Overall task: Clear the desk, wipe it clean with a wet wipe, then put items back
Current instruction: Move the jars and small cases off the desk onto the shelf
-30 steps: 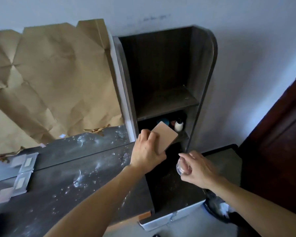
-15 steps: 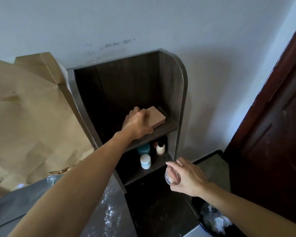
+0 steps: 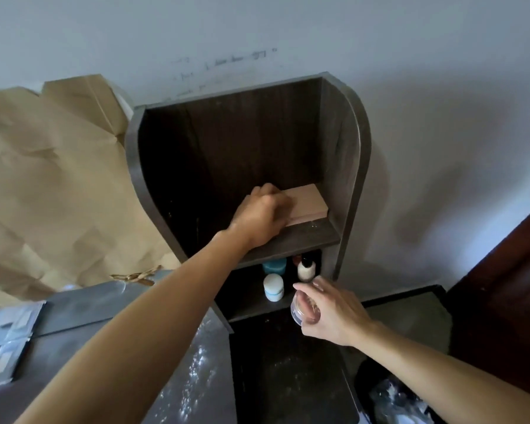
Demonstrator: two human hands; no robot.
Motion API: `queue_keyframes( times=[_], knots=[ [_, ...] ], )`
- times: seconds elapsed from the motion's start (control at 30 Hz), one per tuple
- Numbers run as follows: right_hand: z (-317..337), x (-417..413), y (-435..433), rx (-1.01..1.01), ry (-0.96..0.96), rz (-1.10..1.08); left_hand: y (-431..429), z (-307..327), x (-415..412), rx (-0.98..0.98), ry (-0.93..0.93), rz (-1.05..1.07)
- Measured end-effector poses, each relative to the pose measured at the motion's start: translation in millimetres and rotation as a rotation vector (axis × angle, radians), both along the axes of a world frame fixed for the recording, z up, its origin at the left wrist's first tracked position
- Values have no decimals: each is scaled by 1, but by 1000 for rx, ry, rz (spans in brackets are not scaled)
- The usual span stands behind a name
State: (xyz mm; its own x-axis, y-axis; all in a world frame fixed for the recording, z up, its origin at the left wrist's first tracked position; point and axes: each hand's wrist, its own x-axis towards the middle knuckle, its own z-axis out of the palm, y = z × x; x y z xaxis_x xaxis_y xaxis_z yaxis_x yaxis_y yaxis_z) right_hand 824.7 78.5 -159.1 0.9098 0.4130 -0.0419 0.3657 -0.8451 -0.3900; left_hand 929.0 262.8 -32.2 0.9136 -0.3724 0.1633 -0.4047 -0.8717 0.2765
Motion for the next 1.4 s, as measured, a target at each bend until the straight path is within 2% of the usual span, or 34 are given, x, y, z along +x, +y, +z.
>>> queue_keyframes(
  times=[0.2,0.37,0.57,0.8,0.97,1.07,1.27,1.4],
  knots=[
    [-6,25,25,-28,-22,124,42,-20,-86,-236,-156,218],
    [-14,41,65,-15,9,259,67,-44,-140,-307,-261,437],
    [-23,67,119,14,26,272,95,-63,-156,-335,-187,710],
    [-64,100,151,-164,117,280,105,-75,-143,-379,-61,622],
    [-71,100,151,-291,-50,319,106,-91,-138,-398,-60,603],
    [-65,94,148,-321,-69,335,106,-97,-138,-377,-37,589],
    [-49,66,132,-156,-257,427,108,-99,-139,-322,-31,591],
    [-48,34,131,-12,-253,547,126,-110,-164,-280,-4,654]
  ],
)
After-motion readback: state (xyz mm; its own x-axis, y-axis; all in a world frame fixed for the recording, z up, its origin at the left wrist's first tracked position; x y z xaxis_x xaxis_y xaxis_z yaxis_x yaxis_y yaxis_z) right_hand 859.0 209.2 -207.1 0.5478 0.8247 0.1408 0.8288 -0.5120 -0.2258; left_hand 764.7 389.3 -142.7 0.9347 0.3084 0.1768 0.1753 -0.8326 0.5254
